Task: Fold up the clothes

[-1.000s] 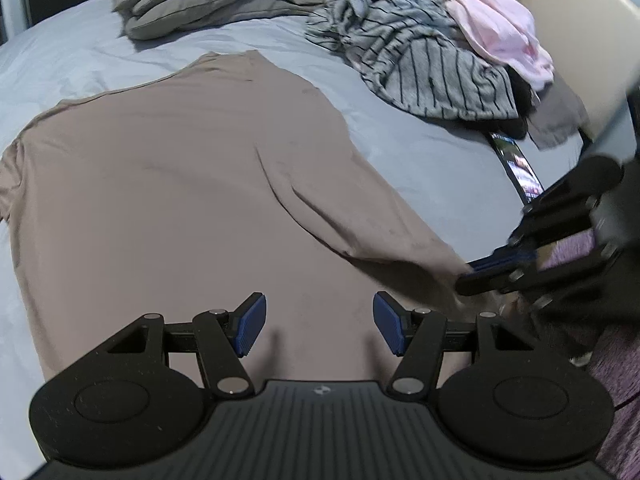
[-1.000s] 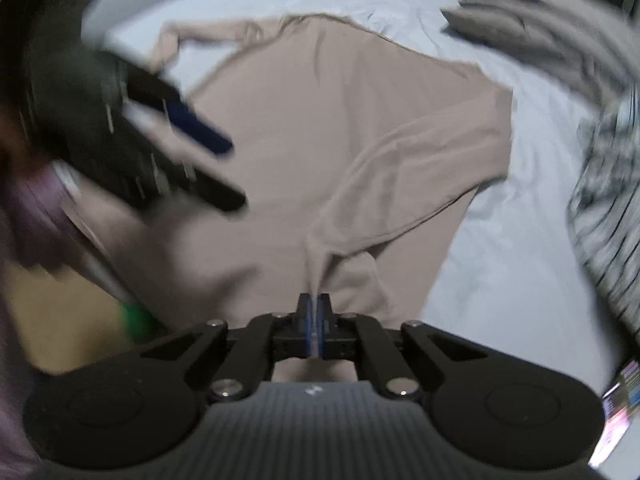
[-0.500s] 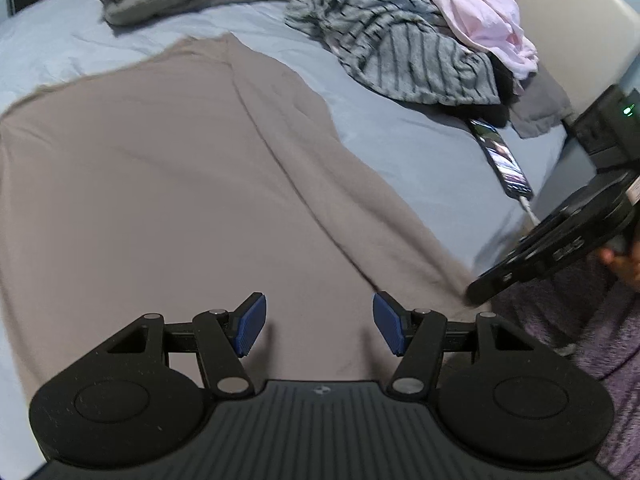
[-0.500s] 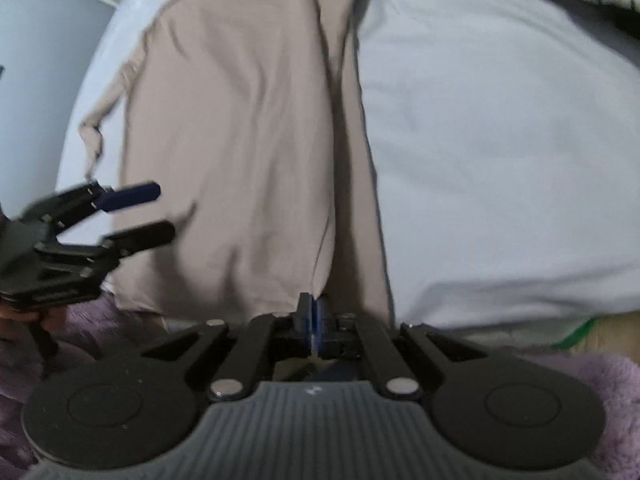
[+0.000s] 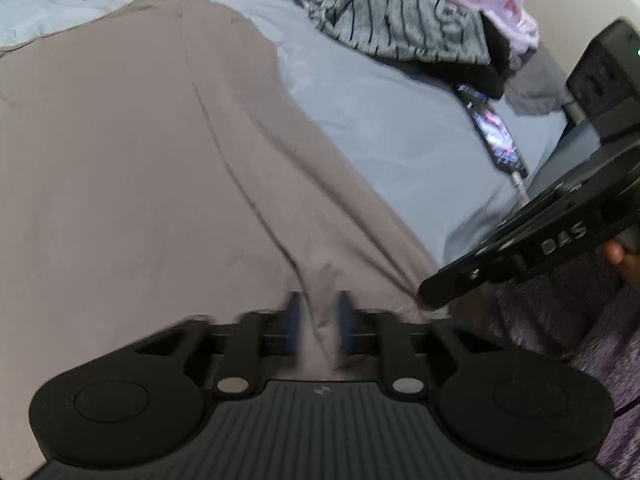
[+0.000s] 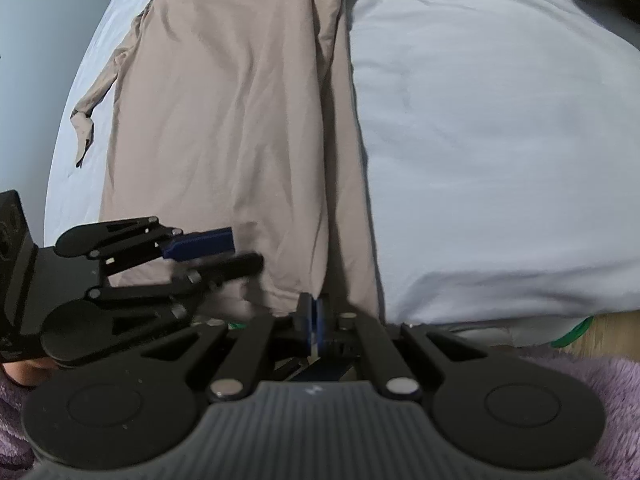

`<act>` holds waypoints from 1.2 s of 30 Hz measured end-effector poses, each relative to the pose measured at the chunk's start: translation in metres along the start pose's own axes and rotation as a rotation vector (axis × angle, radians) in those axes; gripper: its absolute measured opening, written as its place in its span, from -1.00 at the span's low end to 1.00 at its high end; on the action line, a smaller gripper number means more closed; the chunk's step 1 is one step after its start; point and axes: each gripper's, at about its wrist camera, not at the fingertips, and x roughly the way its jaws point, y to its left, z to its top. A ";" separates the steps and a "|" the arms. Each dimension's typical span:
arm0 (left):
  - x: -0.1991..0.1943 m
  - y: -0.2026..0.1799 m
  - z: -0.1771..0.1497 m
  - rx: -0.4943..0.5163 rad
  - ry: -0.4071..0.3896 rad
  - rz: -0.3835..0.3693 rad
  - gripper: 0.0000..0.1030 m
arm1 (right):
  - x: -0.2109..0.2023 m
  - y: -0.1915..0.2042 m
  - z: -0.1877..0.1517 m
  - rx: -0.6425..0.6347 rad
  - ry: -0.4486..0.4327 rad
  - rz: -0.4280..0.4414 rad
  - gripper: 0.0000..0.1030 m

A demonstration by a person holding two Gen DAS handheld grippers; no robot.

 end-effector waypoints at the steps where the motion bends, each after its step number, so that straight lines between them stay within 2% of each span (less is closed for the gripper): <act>1: -0.002 0.000 0.001 -0.002 -0.007 -0.009 -1.00 | -0.001 -0.001 0.001 0.002 -0.005 0.004 -0.95; 5: -0.018 -0.005 0.000 0.015 -0.024 -0.017 -1.00 | -0.012 0.003 -0.002 -0.006 -0.034 0.051 -0.95; 9: -0.037 -0.006 -0.004 0.006 0.008 -0.020 -1.00 | -0.023 0.011 -0.008 -0.028 -0.048 0.086 -0.95; 16: -0.036 -0.008 -0.018 -0.021 0.063 -0.050 -1.00 | -0.021 0.010 -0.020 -0.023 -0.003 -0.005 -0.95; 22: -0.032 -0.008 -0.021 -0.041 0.069 -0.084 -1.00 | -0.036 0.000 -0.033 -0.020 -0.027 -0.043 -0.95; 25: -0.028 -0.007 -0.021 -0.041 0.085 -0.063 -1.00 | -0.031 0.006 -0.030 -0.052 -0.094 -0.083 -0.79; 27: -0.027 -0.005 -0.021 -0.046 0.088 -0.063 -1.00 | -0.026 0.004 -0.023 -0.043 -0.109 -0.089 -0.44; 28: -0.027 -0.004 -0.022 -0.048 0.089 -0.063 -1.00 | -0.024 0.002 -0.021 -0.028 -0.110 -0.072 -0.04; 31: -0.027 -0.002 -0.023 -0.050 0.092 -0.054 -1.00 | -0.019 -0.001 -0.015 -0.003 -0.111 -0.033 -0.05; 33: -0.026 -0.001 -0.024 -0.053 0.094 -0.047 -1.00 | -0.013 0.004 -0.015 -0.028 -0.097 -0.037 -0.25; 34: -0.026 -0.001 -0.024 -0.055 0.094 -0.045 -1.00 | -0.009 0.005 -0.014 -0.037 -0.082 -0.038 -0.43; 36: -0.025 0.000 -0.024 -0.057 0.094 -0.043 -1.00 | -0.003 0.007 -0.015 -0.045 -0.065 -0.054 -0.43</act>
